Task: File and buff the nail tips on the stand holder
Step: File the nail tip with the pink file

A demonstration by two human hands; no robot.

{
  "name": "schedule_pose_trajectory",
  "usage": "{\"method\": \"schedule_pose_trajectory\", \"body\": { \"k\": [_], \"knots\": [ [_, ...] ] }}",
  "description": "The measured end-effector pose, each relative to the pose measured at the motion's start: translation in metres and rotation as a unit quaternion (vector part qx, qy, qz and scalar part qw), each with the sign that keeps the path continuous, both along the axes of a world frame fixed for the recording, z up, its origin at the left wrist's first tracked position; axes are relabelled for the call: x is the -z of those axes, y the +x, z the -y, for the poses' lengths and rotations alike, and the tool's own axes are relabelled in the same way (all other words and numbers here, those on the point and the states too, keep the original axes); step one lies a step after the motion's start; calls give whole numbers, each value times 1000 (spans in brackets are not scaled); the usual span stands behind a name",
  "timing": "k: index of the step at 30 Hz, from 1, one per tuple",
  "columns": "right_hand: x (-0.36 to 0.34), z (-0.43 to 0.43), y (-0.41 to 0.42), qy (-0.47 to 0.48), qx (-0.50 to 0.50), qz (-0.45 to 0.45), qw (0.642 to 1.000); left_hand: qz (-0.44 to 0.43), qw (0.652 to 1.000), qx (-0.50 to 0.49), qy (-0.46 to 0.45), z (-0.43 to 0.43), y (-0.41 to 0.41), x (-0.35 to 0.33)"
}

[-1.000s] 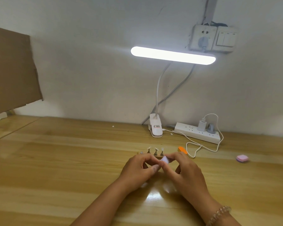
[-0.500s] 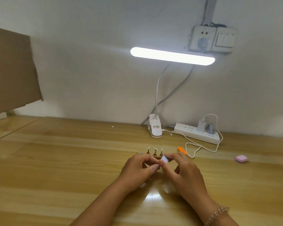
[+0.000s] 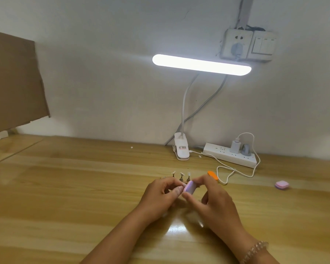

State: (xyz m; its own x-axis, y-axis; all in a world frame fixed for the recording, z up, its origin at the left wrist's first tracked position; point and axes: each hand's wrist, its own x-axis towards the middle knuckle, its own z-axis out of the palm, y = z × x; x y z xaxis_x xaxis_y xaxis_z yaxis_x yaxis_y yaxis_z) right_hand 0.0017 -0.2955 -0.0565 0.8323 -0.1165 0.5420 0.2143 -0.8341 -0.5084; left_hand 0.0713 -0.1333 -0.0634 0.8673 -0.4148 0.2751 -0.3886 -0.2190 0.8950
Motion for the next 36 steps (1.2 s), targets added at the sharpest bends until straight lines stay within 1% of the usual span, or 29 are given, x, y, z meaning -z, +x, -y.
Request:
{"method": "schedule_pose_trajectory", "body": {
  "k": [2,5,7,9,12,14,16,17,19,21,23,25,27,28,29,31,32,34,36],
  "knots": [
    [0,3,1,6,23,11,1000,-3,1000,4,-4,1,-1,0],
    [4,0,-4,-32,-18,3,999,-5,1000,5,-5,1,-2,1],
    [3,0,-2,-12,-14,-3,1000,-5,1000,4,-2,1,-2,0],
    [2,4,2,13,16,12,1000,-1,1000,5,4,1,-3,-1],
    [3,1,-2,-33,-18,16,999,-3,1000,8,5,0,-3,-1],
    [1,0,-2,-14,-26,7,1000,-5,1000,7,4,0,-2,-1],
    [0,5,2,18,8,14,1000,2,1000,7,14,0,-2,-1],
    [0,6,2,10,11,19,1000,3,1000,9,17,0,-3,0],
    [0,2,-2,-26,-27,13,999,-1,1000,14,12,0,-3,-1],
    [-1,-2,-4,-21,-54,3,998,-1,1000,16,7,-1,-2,-2],
    [-2,0,-1,5,-20,12,1000,4,1000,12,12,-1,-3,-2],
    [-1,2,-1,-16,2,19,1000,6,1000,11,15,-1,-4,-2],
    [1,-1,-3,-53,-26,14,998,-3,1000,9,9,-1,-4,-3],
    [0,-2,-4,-53,-37,9,998,-7,1000,7,8,-1,-4,-3],
    [0,-2,-3,-39,-34,10,999,-9,1000,5,7,-1,-4,-3],
    [-1,2,0,-10,7,20,1000,-11,1000,7,6,-1,-5,-3],
    [0,3,1,-16,16,23,999,-12,1000,7,4,0,-5,-3],
    [3,0,-1,-46,-12,19,999,-13,1000,6,1,-1,-5,-3],
    [2,-2,-2,-41,-34,10,999,-17,1000,5,-1,-1,-4,-4]
  ]
}}
